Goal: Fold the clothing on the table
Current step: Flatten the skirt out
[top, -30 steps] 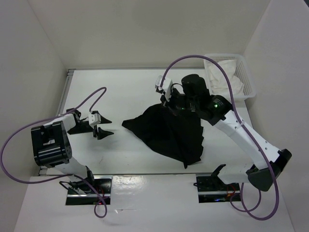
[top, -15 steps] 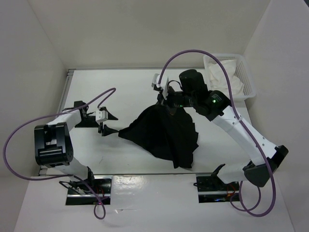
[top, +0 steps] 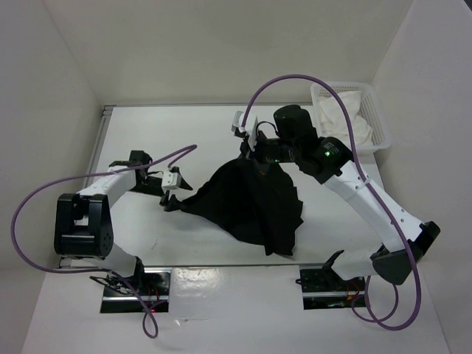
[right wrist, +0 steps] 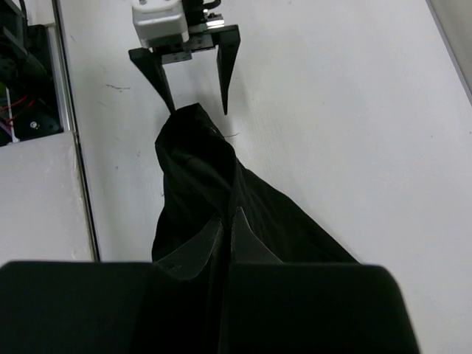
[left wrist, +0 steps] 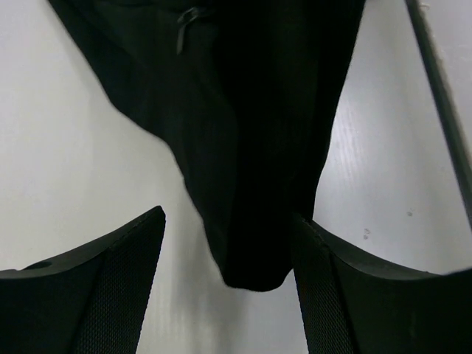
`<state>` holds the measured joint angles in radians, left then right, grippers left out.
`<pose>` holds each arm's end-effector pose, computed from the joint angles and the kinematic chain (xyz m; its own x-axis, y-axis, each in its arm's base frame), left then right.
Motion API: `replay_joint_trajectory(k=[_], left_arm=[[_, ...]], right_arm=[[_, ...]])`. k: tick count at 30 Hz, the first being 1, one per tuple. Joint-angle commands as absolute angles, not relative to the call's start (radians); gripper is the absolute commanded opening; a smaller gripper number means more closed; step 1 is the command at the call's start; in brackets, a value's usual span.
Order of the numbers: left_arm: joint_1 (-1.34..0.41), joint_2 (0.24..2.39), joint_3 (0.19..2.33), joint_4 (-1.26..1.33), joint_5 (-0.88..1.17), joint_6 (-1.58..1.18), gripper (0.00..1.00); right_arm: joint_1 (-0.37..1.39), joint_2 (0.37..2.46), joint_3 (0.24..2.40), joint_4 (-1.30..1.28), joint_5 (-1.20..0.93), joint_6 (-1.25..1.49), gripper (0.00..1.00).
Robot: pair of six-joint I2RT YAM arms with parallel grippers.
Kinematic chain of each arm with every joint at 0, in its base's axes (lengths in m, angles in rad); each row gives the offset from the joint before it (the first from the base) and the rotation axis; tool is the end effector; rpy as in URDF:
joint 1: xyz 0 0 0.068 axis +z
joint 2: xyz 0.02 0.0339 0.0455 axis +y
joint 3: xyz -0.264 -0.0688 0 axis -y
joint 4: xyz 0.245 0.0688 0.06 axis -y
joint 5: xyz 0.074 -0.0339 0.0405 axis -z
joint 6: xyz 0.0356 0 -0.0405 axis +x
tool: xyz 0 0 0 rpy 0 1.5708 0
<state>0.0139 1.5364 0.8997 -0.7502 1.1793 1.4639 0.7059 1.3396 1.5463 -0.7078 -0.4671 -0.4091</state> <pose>0.2600 -0.0293 0.1938 0.0579 0.3802 -0.9231 0.9949 0.0545 0.0849 0.2025 0.1937 0.4287 0.0145 -0.4543 -0.8907 -0.9526 0.2644 -0.1504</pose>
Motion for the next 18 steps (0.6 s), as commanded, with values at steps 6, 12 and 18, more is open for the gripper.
replay_joint_trajectory(k=[6,12,18], left_arm=[[-0.058,1.500,1.000,-0.908,1.150,1.473,0.73],[0.078,1.500,1.110,-0.994,1.221,1.508,0.71],[0.065,1.509,1.111,-1.120,1.197,1.595,0.71]], right_arm=[[0.701,1.302,1.579,-0.661,-0.446,-0.399,0.00],[0.701,1.282,1.551,-0.641,-0.416,-0.399,0.00],[0.701,1.264,1.542,-0.641,-0.416,-0.399,0.00]])
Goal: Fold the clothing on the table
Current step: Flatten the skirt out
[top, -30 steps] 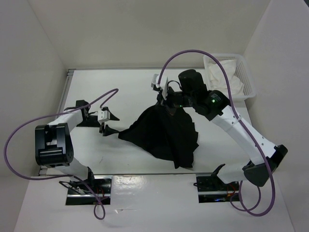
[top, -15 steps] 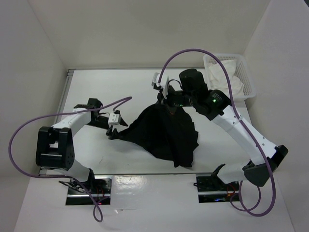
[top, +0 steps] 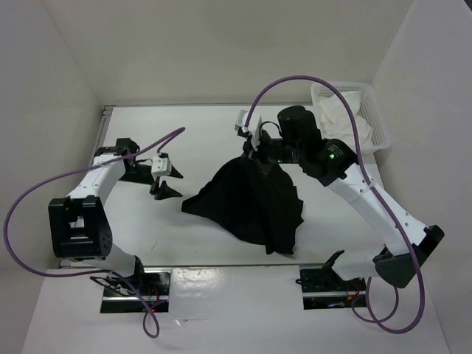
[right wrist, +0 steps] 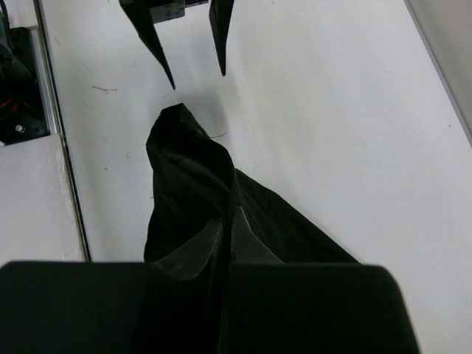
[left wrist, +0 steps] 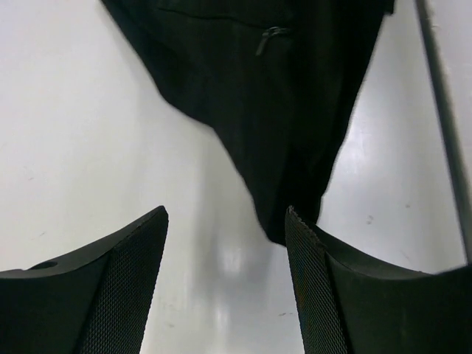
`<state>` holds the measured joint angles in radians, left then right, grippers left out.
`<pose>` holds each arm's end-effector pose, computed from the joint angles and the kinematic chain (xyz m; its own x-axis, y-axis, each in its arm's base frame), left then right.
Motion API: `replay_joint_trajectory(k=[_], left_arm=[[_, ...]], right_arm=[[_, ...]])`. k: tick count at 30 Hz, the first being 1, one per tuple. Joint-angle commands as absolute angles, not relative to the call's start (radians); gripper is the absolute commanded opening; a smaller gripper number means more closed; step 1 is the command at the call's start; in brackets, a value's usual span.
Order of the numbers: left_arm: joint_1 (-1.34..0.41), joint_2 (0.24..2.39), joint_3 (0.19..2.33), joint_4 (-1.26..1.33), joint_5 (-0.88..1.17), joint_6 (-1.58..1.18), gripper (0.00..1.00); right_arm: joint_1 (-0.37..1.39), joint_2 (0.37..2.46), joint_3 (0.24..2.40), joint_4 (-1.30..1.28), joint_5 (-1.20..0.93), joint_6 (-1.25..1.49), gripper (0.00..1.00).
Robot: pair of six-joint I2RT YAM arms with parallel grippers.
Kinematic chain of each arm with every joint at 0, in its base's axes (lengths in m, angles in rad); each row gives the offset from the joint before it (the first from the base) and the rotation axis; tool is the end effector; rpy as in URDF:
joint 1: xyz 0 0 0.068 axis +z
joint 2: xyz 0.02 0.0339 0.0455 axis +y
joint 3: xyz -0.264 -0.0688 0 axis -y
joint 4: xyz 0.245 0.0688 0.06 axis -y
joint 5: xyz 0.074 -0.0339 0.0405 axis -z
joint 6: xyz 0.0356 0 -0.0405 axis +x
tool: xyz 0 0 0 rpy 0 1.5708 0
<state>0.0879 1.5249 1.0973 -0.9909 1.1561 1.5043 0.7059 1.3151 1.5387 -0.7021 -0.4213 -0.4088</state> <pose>0.2709 -0.0088 0.2429 0.0373 0.4069 -0.9127 0.9893 0.1141 0.0913 0.1986 0.1884 0.4327 0.0236 -0.4565 -0.8894 -0.9360 0.3024 -0.1801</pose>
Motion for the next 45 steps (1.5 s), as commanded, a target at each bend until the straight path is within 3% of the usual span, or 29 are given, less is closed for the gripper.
replay_joint_trajectory(k=[1,8,16,26,32,45], left_arm=[[0.051,1.509,1.111,-1.137,1.187,1.612,0.71],[-0.012,1.540,1.129,-1.299,1.125,1.713,0.71],[-0.041,1.517,1.100,-1.299,1.098,1.713,0.71],[-0.060,1.548,1.071,-1.157,1.129,1.640,0.71],[-0.110,1.537,1.028,-0.933,1.094,1.382,0.71],[-0.212,1.551,0.988,-0.821,1.010,1.207,0.68]], right_arm=[[0.701,1.264,1.533,-0.641,-0.416,-0.399,0.00],[0.701,1.255,1.514,-0.632,-0.397,-0.399,0.00],[0.701,1.255,1.514,-0.623,-0.397,-0.399,0.01],[0.701,1.255,1.546,-0.641,-0.407,-0.399,0.01],[0.701,1.246,1.555,-0.641,-0.416,-0.390,0.01],[0.701,1.227,1.565,-0.641,-0.397,-0.390,0.01]])
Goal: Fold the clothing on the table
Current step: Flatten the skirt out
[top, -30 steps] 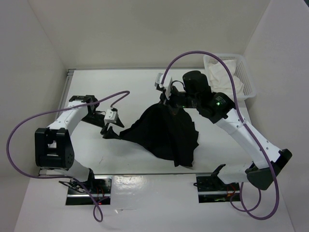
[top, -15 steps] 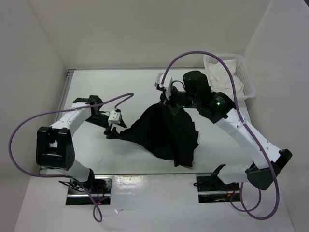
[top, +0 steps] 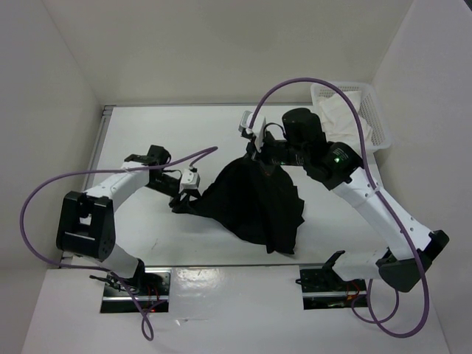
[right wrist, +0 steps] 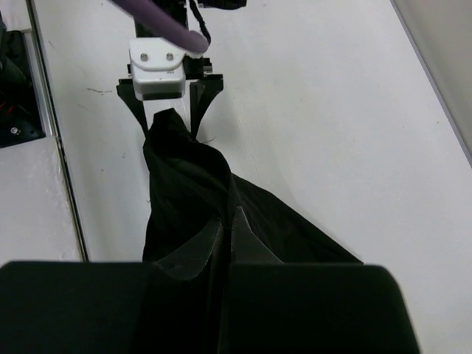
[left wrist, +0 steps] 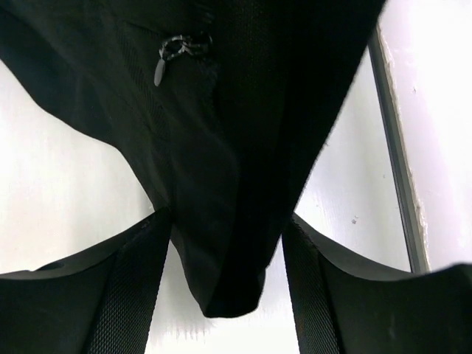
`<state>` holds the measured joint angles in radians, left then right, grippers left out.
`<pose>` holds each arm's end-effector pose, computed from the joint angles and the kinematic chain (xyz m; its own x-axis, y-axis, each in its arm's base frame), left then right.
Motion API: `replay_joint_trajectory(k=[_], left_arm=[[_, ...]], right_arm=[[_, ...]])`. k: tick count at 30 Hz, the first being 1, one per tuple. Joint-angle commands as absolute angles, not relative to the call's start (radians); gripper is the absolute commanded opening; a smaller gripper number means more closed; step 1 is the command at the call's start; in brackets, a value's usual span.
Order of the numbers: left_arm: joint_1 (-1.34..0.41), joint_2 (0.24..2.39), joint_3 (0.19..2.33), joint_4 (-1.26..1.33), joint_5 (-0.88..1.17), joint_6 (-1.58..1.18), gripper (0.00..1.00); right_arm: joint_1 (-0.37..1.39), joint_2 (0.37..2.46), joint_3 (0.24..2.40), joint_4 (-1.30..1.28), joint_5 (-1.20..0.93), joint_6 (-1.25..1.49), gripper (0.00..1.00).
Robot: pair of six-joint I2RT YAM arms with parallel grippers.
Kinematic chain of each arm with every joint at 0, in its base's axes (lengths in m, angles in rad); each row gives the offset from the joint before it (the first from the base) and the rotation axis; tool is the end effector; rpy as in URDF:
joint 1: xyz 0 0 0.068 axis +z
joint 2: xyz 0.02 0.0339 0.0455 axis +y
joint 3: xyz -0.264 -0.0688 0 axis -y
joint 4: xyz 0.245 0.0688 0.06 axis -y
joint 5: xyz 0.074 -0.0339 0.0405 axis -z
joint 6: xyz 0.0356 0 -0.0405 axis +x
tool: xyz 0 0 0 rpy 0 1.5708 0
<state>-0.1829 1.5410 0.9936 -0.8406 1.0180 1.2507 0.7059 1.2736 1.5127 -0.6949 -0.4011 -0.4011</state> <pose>0.2594 -0.0788 0.2100 -0.0692 0.5197 -0.8516 0.9957 -0.0162 -0.0908 0.1907 0.1808 0.4352 0.0289 -0.4476 -0.8937 -0.9262 0.3242 -0.1924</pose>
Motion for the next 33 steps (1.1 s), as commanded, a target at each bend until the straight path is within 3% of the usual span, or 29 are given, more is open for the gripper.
replay_joint_trajectory(k=[1,15,18,23,24,28,33], left_arm=[[-0.224,1.561,0.988,-0.821,0.999,1.198,0.68],[-0.224,1.571,0.988,-0.830,0.977,1.180,0.62],[-0.224,1.571,0.988,-0.821,0.977,1.180,0.57],[-0.233,1.603,1.012,-0.821,0.968,1.158,0.36],[-0.233,1.617,1.012,-0.830,0.959,1.144,0.25],[-0.233,1.640,1.052,-0.841,0.945,1.105,0.00],[-0.233,1.609,1.086,-0.804,0.862,0.982,0.00]], right_arm=[[0.701,1.227,1.565,-0.641,-0.381,-0.390,0.01],[0.701,1.173,1.565,-0.623,-0.270,-0.380,0.01],[0.701,1.164,1.565,-0.614,-0.261,-0.371,0.01],[0.701,1.155,1.565,-0.614,-0.252,-0.371,0.01],[0.701,1.155,1.565,-0.614,-0.252,-0.371,0.01],[0.701,1.144,1.554,-0.604,-0.241,-0.371,0.01],[0.670,1.108,1.519,-0.557,-0.157,-0.362,0.00]])
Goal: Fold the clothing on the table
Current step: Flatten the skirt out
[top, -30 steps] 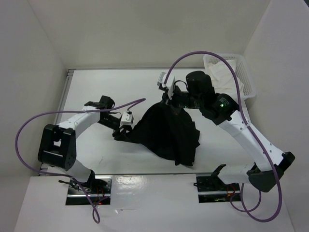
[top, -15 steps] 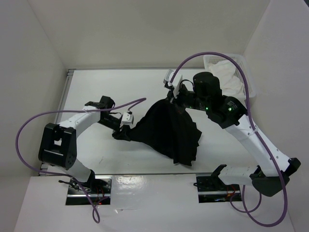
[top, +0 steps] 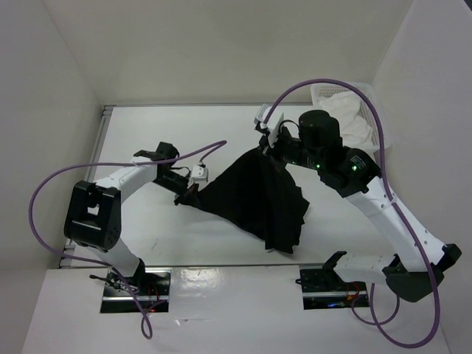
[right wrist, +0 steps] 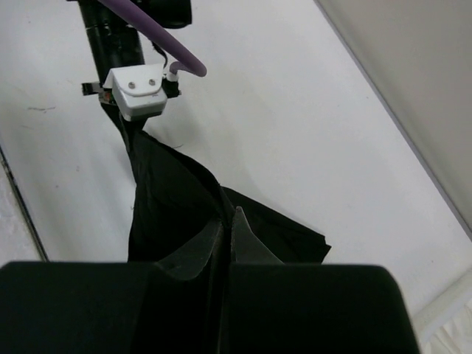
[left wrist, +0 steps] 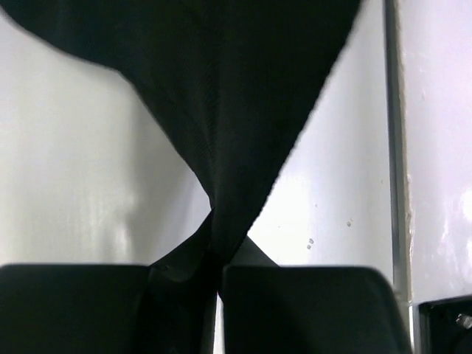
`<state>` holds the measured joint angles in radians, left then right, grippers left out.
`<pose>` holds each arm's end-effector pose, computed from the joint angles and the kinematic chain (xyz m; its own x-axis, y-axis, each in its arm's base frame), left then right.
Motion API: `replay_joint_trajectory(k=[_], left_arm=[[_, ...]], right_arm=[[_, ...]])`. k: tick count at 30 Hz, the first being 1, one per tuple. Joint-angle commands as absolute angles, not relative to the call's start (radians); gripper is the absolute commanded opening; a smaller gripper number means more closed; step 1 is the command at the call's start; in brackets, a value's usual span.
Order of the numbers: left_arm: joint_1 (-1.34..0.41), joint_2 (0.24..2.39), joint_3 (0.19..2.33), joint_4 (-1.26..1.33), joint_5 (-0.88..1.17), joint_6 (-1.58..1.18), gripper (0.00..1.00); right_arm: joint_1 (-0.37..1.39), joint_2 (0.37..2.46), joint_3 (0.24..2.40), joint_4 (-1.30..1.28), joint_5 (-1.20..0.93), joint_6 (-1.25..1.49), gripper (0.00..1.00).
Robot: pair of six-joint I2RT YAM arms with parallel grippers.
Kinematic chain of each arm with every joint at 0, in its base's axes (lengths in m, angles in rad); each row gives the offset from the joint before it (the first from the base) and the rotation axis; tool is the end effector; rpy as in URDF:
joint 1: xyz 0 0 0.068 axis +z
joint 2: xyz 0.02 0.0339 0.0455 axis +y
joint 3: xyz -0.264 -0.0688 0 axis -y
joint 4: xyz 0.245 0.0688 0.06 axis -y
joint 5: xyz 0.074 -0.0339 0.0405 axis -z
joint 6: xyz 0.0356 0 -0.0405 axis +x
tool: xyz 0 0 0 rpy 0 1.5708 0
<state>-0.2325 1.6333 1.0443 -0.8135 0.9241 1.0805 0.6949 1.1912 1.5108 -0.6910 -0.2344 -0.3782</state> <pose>0.2752 -0.0944 0.1967 -0.2145 0.5971 -0.7730 0.9730 0.0612 -0.2227 0.1769 0.1582 0.4532 0.0323 -0.4407 -0.8971 -0.8362 0.4797 -0.2657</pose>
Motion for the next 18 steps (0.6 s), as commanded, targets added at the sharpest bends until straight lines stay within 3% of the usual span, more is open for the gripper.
replay_joint_trajectory(k=[1,8,18], left_arm=[[-0.233,1.599,1.113,-0.792,0.820,0.945,0.00],[-0.189,1.458,1.317,-0.762,0.681,0.665,0.00],[-0.270,1.232,1.433,-0.733,0.588,0.460,0.00]], right_arm=[[0.661,1.108,1.500,-0.534,-0.138,-0.353,0.00],[0.621,1.062,1.468,-0.500,-0.097,-0.342,0.00],[0.621,0.988,1.436,-0.528,-0.233,-0.360,0.00]])
